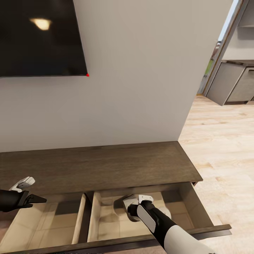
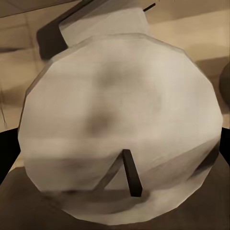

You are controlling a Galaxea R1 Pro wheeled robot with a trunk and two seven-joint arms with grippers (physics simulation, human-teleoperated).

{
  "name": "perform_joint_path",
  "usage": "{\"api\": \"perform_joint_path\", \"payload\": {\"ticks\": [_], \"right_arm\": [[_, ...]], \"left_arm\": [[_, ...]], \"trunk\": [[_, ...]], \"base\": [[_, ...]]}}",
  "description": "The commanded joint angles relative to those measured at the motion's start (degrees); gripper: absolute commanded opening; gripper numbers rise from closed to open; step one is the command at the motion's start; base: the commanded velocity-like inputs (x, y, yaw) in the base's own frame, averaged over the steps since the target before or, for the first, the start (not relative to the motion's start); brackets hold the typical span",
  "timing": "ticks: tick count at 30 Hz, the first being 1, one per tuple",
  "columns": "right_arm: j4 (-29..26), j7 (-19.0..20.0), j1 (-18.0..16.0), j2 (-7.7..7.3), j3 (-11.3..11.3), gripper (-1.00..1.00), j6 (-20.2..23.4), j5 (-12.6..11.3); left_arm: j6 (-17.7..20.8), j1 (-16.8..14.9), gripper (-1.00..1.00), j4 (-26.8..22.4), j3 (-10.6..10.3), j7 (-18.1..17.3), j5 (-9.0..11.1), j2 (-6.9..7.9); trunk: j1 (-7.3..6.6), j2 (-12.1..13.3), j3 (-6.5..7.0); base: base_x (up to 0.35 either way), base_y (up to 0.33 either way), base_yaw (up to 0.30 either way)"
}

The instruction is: Place each of the two pumpkins and all three candles from the living room inside a cabinet in the living room (use any cabinet), then make sure every cabinet is closed, and position the cauldron so it is next to a table in the living room.

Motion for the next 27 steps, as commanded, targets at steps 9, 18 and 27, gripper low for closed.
{"api": "perform_joint_path", "payload": {"ticks": [9, 18, 27], "right_arm": [[-0.06, -0.52, -0.06, 0.00, 0.20, -1.00, -0.74, -0.12], [-0.10, -0.52, -0.06, 0.00, 0.20, -1.00, -1.04, 0.09], [-0.13, -1.82, -0.06, 0.00, 0.20, -1.00, -1.12, 0.16]], "left_arm": [[-0.02, -0.22, 1.00, 0.04, -0.24, -0.63, -0.41, 0.15], [-0.03, -0.22, 1.00, 0.01, -0.23, -0.69, -0.46, 0.43], [-0.03, -0.22, 1.00, 0.27, -0.23, -0.64, -0.53, 0.51]], "trunk": [[1.97, -3.65, -1.67], [3.95, -7.26, -3.28], [5.93, -10.87, -4.90]], "base": [[0.000, 0.000, 0.000], [0.000, 0.000, 0.000], [0.000, 0.000, 0.000]]}}
